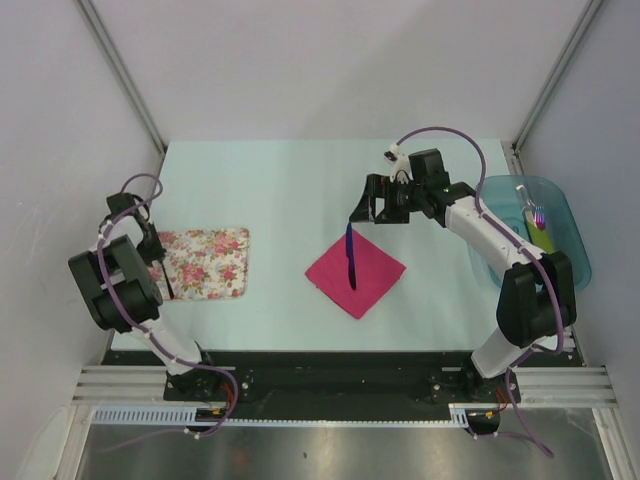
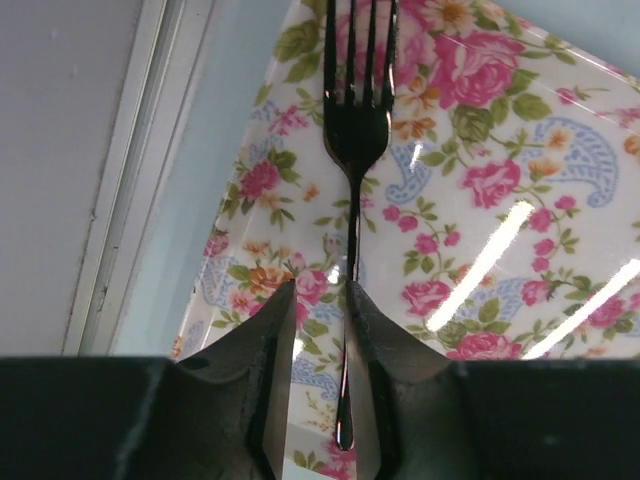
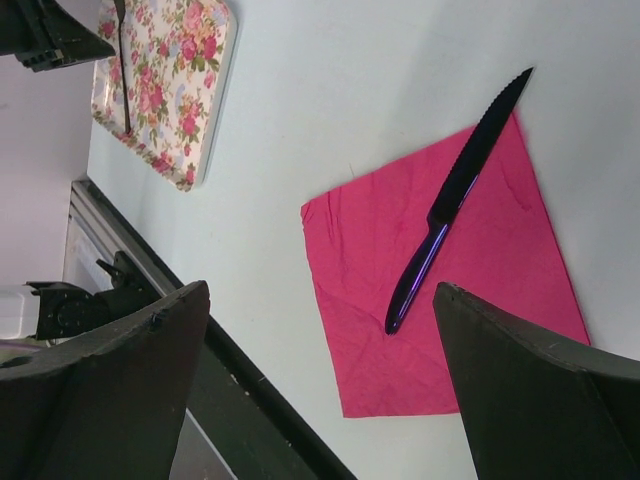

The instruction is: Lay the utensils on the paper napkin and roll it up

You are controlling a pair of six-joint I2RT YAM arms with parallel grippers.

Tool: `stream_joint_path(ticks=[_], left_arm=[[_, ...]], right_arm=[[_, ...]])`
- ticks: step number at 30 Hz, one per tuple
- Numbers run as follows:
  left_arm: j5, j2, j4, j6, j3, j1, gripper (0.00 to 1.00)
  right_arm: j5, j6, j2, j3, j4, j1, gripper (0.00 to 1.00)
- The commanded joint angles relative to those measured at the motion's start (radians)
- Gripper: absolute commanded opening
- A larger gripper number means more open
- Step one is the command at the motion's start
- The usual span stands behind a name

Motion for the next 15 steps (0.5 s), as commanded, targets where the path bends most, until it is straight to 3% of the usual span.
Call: stream_joint_path(ticks=[1,10,15], left_arm=[[-0.007,0.039,0.041,0.03,0.048,0.019,0.29],[0.059,0.082,0.065,0.032,0.052,0.02,0.25],[0.042,0.013,0.114,-0.005,0.014,0.02,0.27]], right_arm=[[-0.047,-0.005,-0.025,-0.004,0.028,-0.001,1.0],[-0.075,0.008,-0.008,0.004,0.036,-0.003,1.0],[-0.095,0.016,-0.004,0.006,0.044,-0.003,1.0]])
